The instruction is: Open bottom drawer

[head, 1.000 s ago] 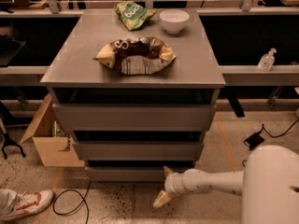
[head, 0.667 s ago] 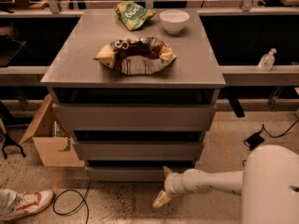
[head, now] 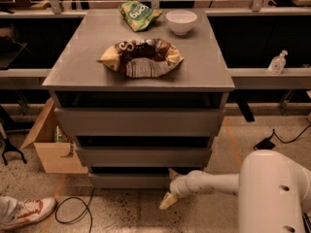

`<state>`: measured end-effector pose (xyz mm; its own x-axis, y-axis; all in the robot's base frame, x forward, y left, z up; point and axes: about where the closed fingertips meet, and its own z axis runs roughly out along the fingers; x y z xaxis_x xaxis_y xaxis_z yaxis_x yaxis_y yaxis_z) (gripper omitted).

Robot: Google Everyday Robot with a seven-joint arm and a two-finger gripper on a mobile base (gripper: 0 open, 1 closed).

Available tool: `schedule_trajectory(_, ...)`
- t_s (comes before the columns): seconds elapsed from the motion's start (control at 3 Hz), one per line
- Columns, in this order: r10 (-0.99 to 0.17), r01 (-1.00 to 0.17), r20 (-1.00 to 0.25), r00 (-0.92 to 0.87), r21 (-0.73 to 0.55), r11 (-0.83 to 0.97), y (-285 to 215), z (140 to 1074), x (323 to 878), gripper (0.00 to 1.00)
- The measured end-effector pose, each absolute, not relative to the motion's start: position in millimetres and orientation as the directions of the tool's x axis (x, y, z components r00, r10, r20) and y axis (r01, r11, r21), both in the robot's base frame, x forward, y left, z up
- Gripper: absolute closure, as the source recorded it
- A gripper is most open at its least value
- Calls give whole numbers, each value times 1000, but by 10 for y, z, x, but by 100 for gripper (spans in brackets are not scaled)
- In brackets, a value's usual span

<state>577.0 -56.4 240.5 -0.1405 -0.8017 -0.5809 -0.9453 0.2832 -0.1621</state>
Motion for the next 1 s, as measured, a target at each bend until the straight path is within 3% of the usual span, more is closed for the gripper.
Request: schedule_trajectory(1.0, -870, -932, -464, -164, -217, 291, -751, 1946, 6105, 0)
